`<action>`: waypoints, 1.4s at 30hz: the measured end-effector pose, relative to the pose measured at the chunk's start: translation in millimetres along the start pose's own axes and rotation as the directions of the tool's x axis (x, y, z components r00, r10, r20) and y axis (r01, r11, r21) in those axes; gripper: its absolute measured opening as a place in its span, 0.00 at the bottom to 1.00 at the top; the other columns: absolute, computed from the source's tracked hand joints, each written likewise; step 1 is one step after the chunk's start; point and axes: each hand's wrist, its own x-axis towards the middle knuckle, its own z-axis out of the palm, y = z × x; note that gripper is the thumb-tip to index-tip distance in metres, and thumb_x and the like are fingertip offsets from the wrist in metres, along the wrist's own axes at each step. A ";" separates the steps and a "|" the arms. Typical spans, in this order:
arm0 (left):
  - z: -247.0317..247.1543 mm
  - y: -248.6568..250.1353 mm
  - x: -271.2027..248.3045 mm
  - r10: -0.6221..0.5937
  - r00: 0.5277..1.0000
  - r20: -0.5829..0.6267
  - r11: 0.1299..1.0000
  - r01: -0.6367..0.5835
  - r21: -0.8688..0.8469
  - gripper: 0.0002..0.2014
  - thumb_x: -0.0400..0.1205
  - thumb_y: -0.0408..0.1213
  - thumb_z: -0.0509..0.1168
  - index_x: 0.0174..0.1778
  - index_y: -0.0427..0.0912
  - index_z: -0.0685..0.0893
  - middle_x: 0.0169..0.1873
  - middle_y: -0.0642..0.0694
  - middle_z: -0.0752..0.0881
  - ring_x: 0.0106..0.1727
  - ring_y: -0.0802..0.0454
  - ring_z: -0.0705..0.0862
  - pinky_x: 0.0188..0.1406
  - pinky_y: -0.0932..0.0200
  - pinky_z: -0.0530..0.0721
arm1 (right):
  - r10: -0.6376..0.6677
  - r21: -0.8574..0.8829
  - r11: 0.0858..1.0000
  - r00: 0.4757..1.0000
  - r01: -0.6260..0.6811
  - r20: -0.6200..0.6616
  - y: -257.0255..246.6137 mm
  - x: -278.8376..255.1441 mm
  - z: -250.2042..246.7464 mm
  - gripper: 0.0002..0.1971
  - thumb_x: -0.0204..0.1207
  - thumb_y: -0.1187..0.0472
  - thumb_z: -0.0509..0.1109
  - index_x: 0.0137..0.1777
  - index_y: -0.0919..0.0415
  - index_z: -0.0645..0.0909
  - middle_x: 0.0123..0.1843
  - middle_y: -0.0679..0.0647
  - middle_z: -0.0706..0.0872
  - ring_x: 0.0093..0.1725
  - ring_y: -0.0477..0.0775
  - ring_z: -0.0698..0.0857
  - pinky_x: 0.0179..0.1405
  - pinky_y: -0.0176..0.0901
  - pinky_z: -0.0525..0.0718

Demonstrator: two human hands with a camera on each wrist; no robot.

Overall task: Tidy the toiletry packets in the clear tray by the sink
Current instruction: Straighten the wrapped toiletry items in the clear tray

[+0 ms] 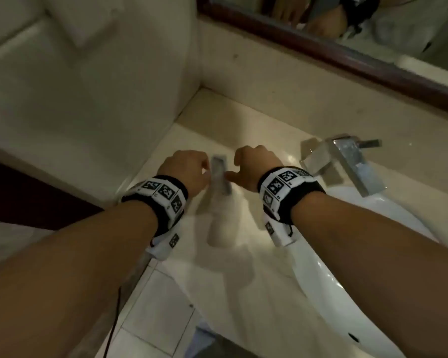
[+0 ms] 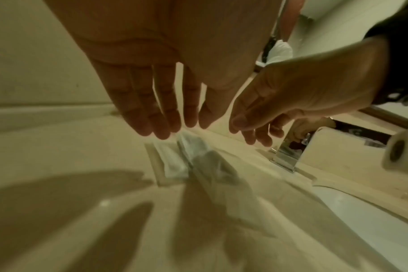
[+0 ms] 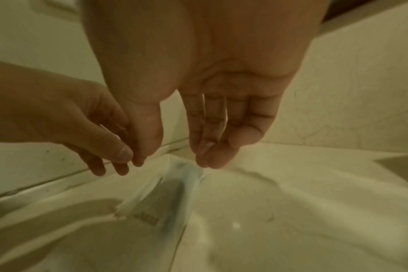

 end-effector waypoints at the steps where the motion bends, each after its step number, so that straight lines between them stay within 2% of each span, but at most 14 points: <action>1: 4.9 -1.8 1.8 -0.035 0.999 0.023 0.999 0.036 -0.018 0.12 0.80 0.47 0.69 0.58 0.51 0.87 0.58 0.48 0.88 0.56 0.44 0.86 0.57 0.49 0.85 | 0.012 0.010 1.000 1.000 -0.012 0.019 -1.8 2.1 4.1 0.27 0.73 0.37 0.70 0.63 0.56 0.79 0.59 0.60 0.83 0.55 0.65 0.84 0.52 0.54 0.86; 4: 25.5 -7.6 6.8 -0.132 0.991 0.031 0.990 0.133 -0.050 0.16 0.80 0.44 0.71 0.63 0.47 0.86 0.62 0.44 0.85 0.61 0.42 0.84 0.60 0.49 0.83 | 0.027 0.056 0.998 0.999 -0.028 0.020 -3.5 9.2 23.5 0.25 0.73 0.36 0.66 0.54 0.59 0.79 0.56 0.61 0.85 0.51 0.66 0.85 0.44 0.51 0.83; 7: 40.7 -8.6 14.9 -0.184 0.983 -0.020 0.979 0.181 -0.089 0.16 0.79 0.44 0.70 0.63 0.49 0.84 0.61 0.41 0.83 0.59 0.40 0.84 0.57 0.49 0.83 | 0.061 0.136 0.989 0.998 -0.064 0.033 -5.4 12.8 42.8 0.24 0.73 0.33 0.63 0.45 0.57 0.75 0.49 0.60 0.85 0.43 0.63 0.83 0.37 0.49 0.79; 10: 48.0 -6.4 24.2 -0.283 0.957 -0.067 0.950 0.270 -0.160 0.19 0.76 0.45 0.73 0.63 0.49 0.82 0.60 0.41 0.83 0.58 0.39 0.84 0.57 0.47 0.84 | 0.111 0.169 0.978 0.992 -0.120 0.061 -7.3 15.5 54.1 0.23 0.73 0.35 0.64 0.47 0.58 0.76 0.47 0.60 0.85 0.42 0.63 0.85 0.39 0.49 0.84; 14: 54.1 -2.5 32.2 -0.417 0.907 -0.058 0.880 0.387 -0.274 0.22 0.73 0.44 0.77 0.59 0.46 0.78 0.54 0.38 0.86 0.52 0.35 0.86 0.51 0.44 0.87 | 0.134 0.199 0.969 0.987 -0.149 0.090 -6.2 19.3 66.9 0.16 0.80 0.48 0.65 0.56 0.61 0.79 0.55 0.63 0.84 0.51 0.67 0.85 0.41 0.48 0.78; 17: 56.8 -4.1 34.1 -0.439 0.897 -0.054 0.859 0.401 -0.318 0.21 0.73 0.44 0.79 0.57 0.46 0.80 0.53 0.39 0.87 0.52 0.37 0.86 0.52 0.45 0.87 | 0.148 0.213 0.963 0.985 -0.165 0.090 -4.4 19.4 71.8 0.15 0.80 0.50 0.65 0.57 0.61 0.79 0.57 0.63 0.83 0.54 0.67 0.84 0.42 0.48 0.78; 21: 50.3 -0.2 33.2 -0.388 0.920 -0.057 0.884 0.355 -0.304 0.18 0.73 0.44 0.79 0.55 0.48 0.83 0.53 0.41 0.89 0.55 0.40 0.86 0.53 0.50 0.85 | 0.131 0.226 0.963 0.989 -0.144 0.072 0.0 13.8 59.4 0.14 0.79 0.51 0.66 0.56 0.62 0.78 0.57 0.64 0.83 0.53 0.67 0.84 0.41 0.48 0.77; 23: 41.4 9.2 32.6 -0.365 0.929 -0.066 0.889 0.327 -0.321 0.17 0.73 0.43 0.79 0.55 0.47 0.84 0.52 0.42 0.90 0.55 0.41 0.87 0.54 0.49 0.86 | 0.135 0.249 0.959 0.990 -0.137 0.027 4.6 6.4 44.8 0.15 0.79 0.51 0.66 0.56 0.63 0.77 0.58 0.64 0.82 0.54 0.68 0.84 0.41 0.48 0.75; 27: 10.8 42.9 32.9 -0.291 0.946 -0.142 0.906 0.224 -0.359 0.16 0.74 0.43 0.79 0.55 0.48 0.84 0.50 0.43 0.90 0.53 0.42 0.88 0.49 0.55 0.84 | 0.175 0.305 0.942 0.981 -0.140 -0.089 17.0 -14.5 3.4 0.17 0.80 0.51 0.65 0.58 0.65 0.77 0.59 0.67 0.82 0.56 0.70 0.83 0.42 0.47 0.74; 31: -27.1 99.9 30.4 -0.163 0.966 -0.201 0.935 0.086 -0.345 0.15 0.74 0.44 0.78 0.53 0.49 0.84 0.51 0.43 0.90 0.56 0.41 0.86 0.56 0.47 0.85 | 0.227 0.328 0.933 0.951 -0.151 -0.208 44.1 -46.6 -50.6 0.18 0.80 0.49 0.64 0.58 0.65 0.77 0.58 0.66 0.83 0.56 0.69 0.84 0.41 0.46 0.74; 34: -50.0 155.4 22.9 -0.048 0.969 -0.242 0.946 -0.033 -0.322 0.14 0.74 0.43 0.79 0.51 0.49 0.84 0.50 0.44 0.90 0.55 0.42 0.87 0.56 0.48 0.85 | 0.284 0.332 0.925 0.915 -0.183 -0.286 73.6 -78.4 -88.4 0.14 0.80 0.50 0.64 0.52 0.63 0.77 0.50 0.65 0.83 0.51 0.68 0.84 0.39 0.46 0.73; 37: -64.6 219.9 9.7 0.061 0.963 -0.264 0.938 -0.146 -0.315 0.13 0.74 0.43 0.79 0.49 0.50 0.84 0.49 0.46 0.90 0.54 0.45 0.87 0.55 0.52 0.85 | 0.377 0.363 0.899 0.856 -0.245 -0.353 111.3 -116.3 -118.9 0.12 0.79 0.51 0.65 0.44 0.61 0.74 0.45 0.62 0.81 0.41 0.62 0.77 0.38 0.46 0.73; 39: -68.8 264.1 -3.4 0.115 0.960 -0.255 0.918 -0.201 -0.343 0.12 0.73 0.43 0.78 0.47 0.50 0.83 0.48 0.46 0.90 0.53 0.45 0.87 0.55 0.53 0.84 | 0.420 0.359 0.889 0.815 -0.283 -0.399 141.3 -145.5 -134.9 0.13 0.78 0.51 0.64 0.44 0.61 0.75 0.45 0.62 0.81 0.41 0.62 0.77 0.38 0.46 0.72; 42: -68.0 331.4 -25.5 0.239 0.945 -0.225 0.883 -0.307 -0.353 0.12 0.73 0.41 0.78 0.49 0.49 0.85 0.44 0.46 0.89 0.52 0.45 0.86 0.57 0.51 0.84 | 0.460 0.333 0.883 0.750 -0.331 -0.475 191.8 -192.0 -154.5 0.13 0.78 0.51 0.63 0.41 0.62 0.76 0.48 0.65 0.86 0.47 0.67 0.85 0.38 0.46 0.73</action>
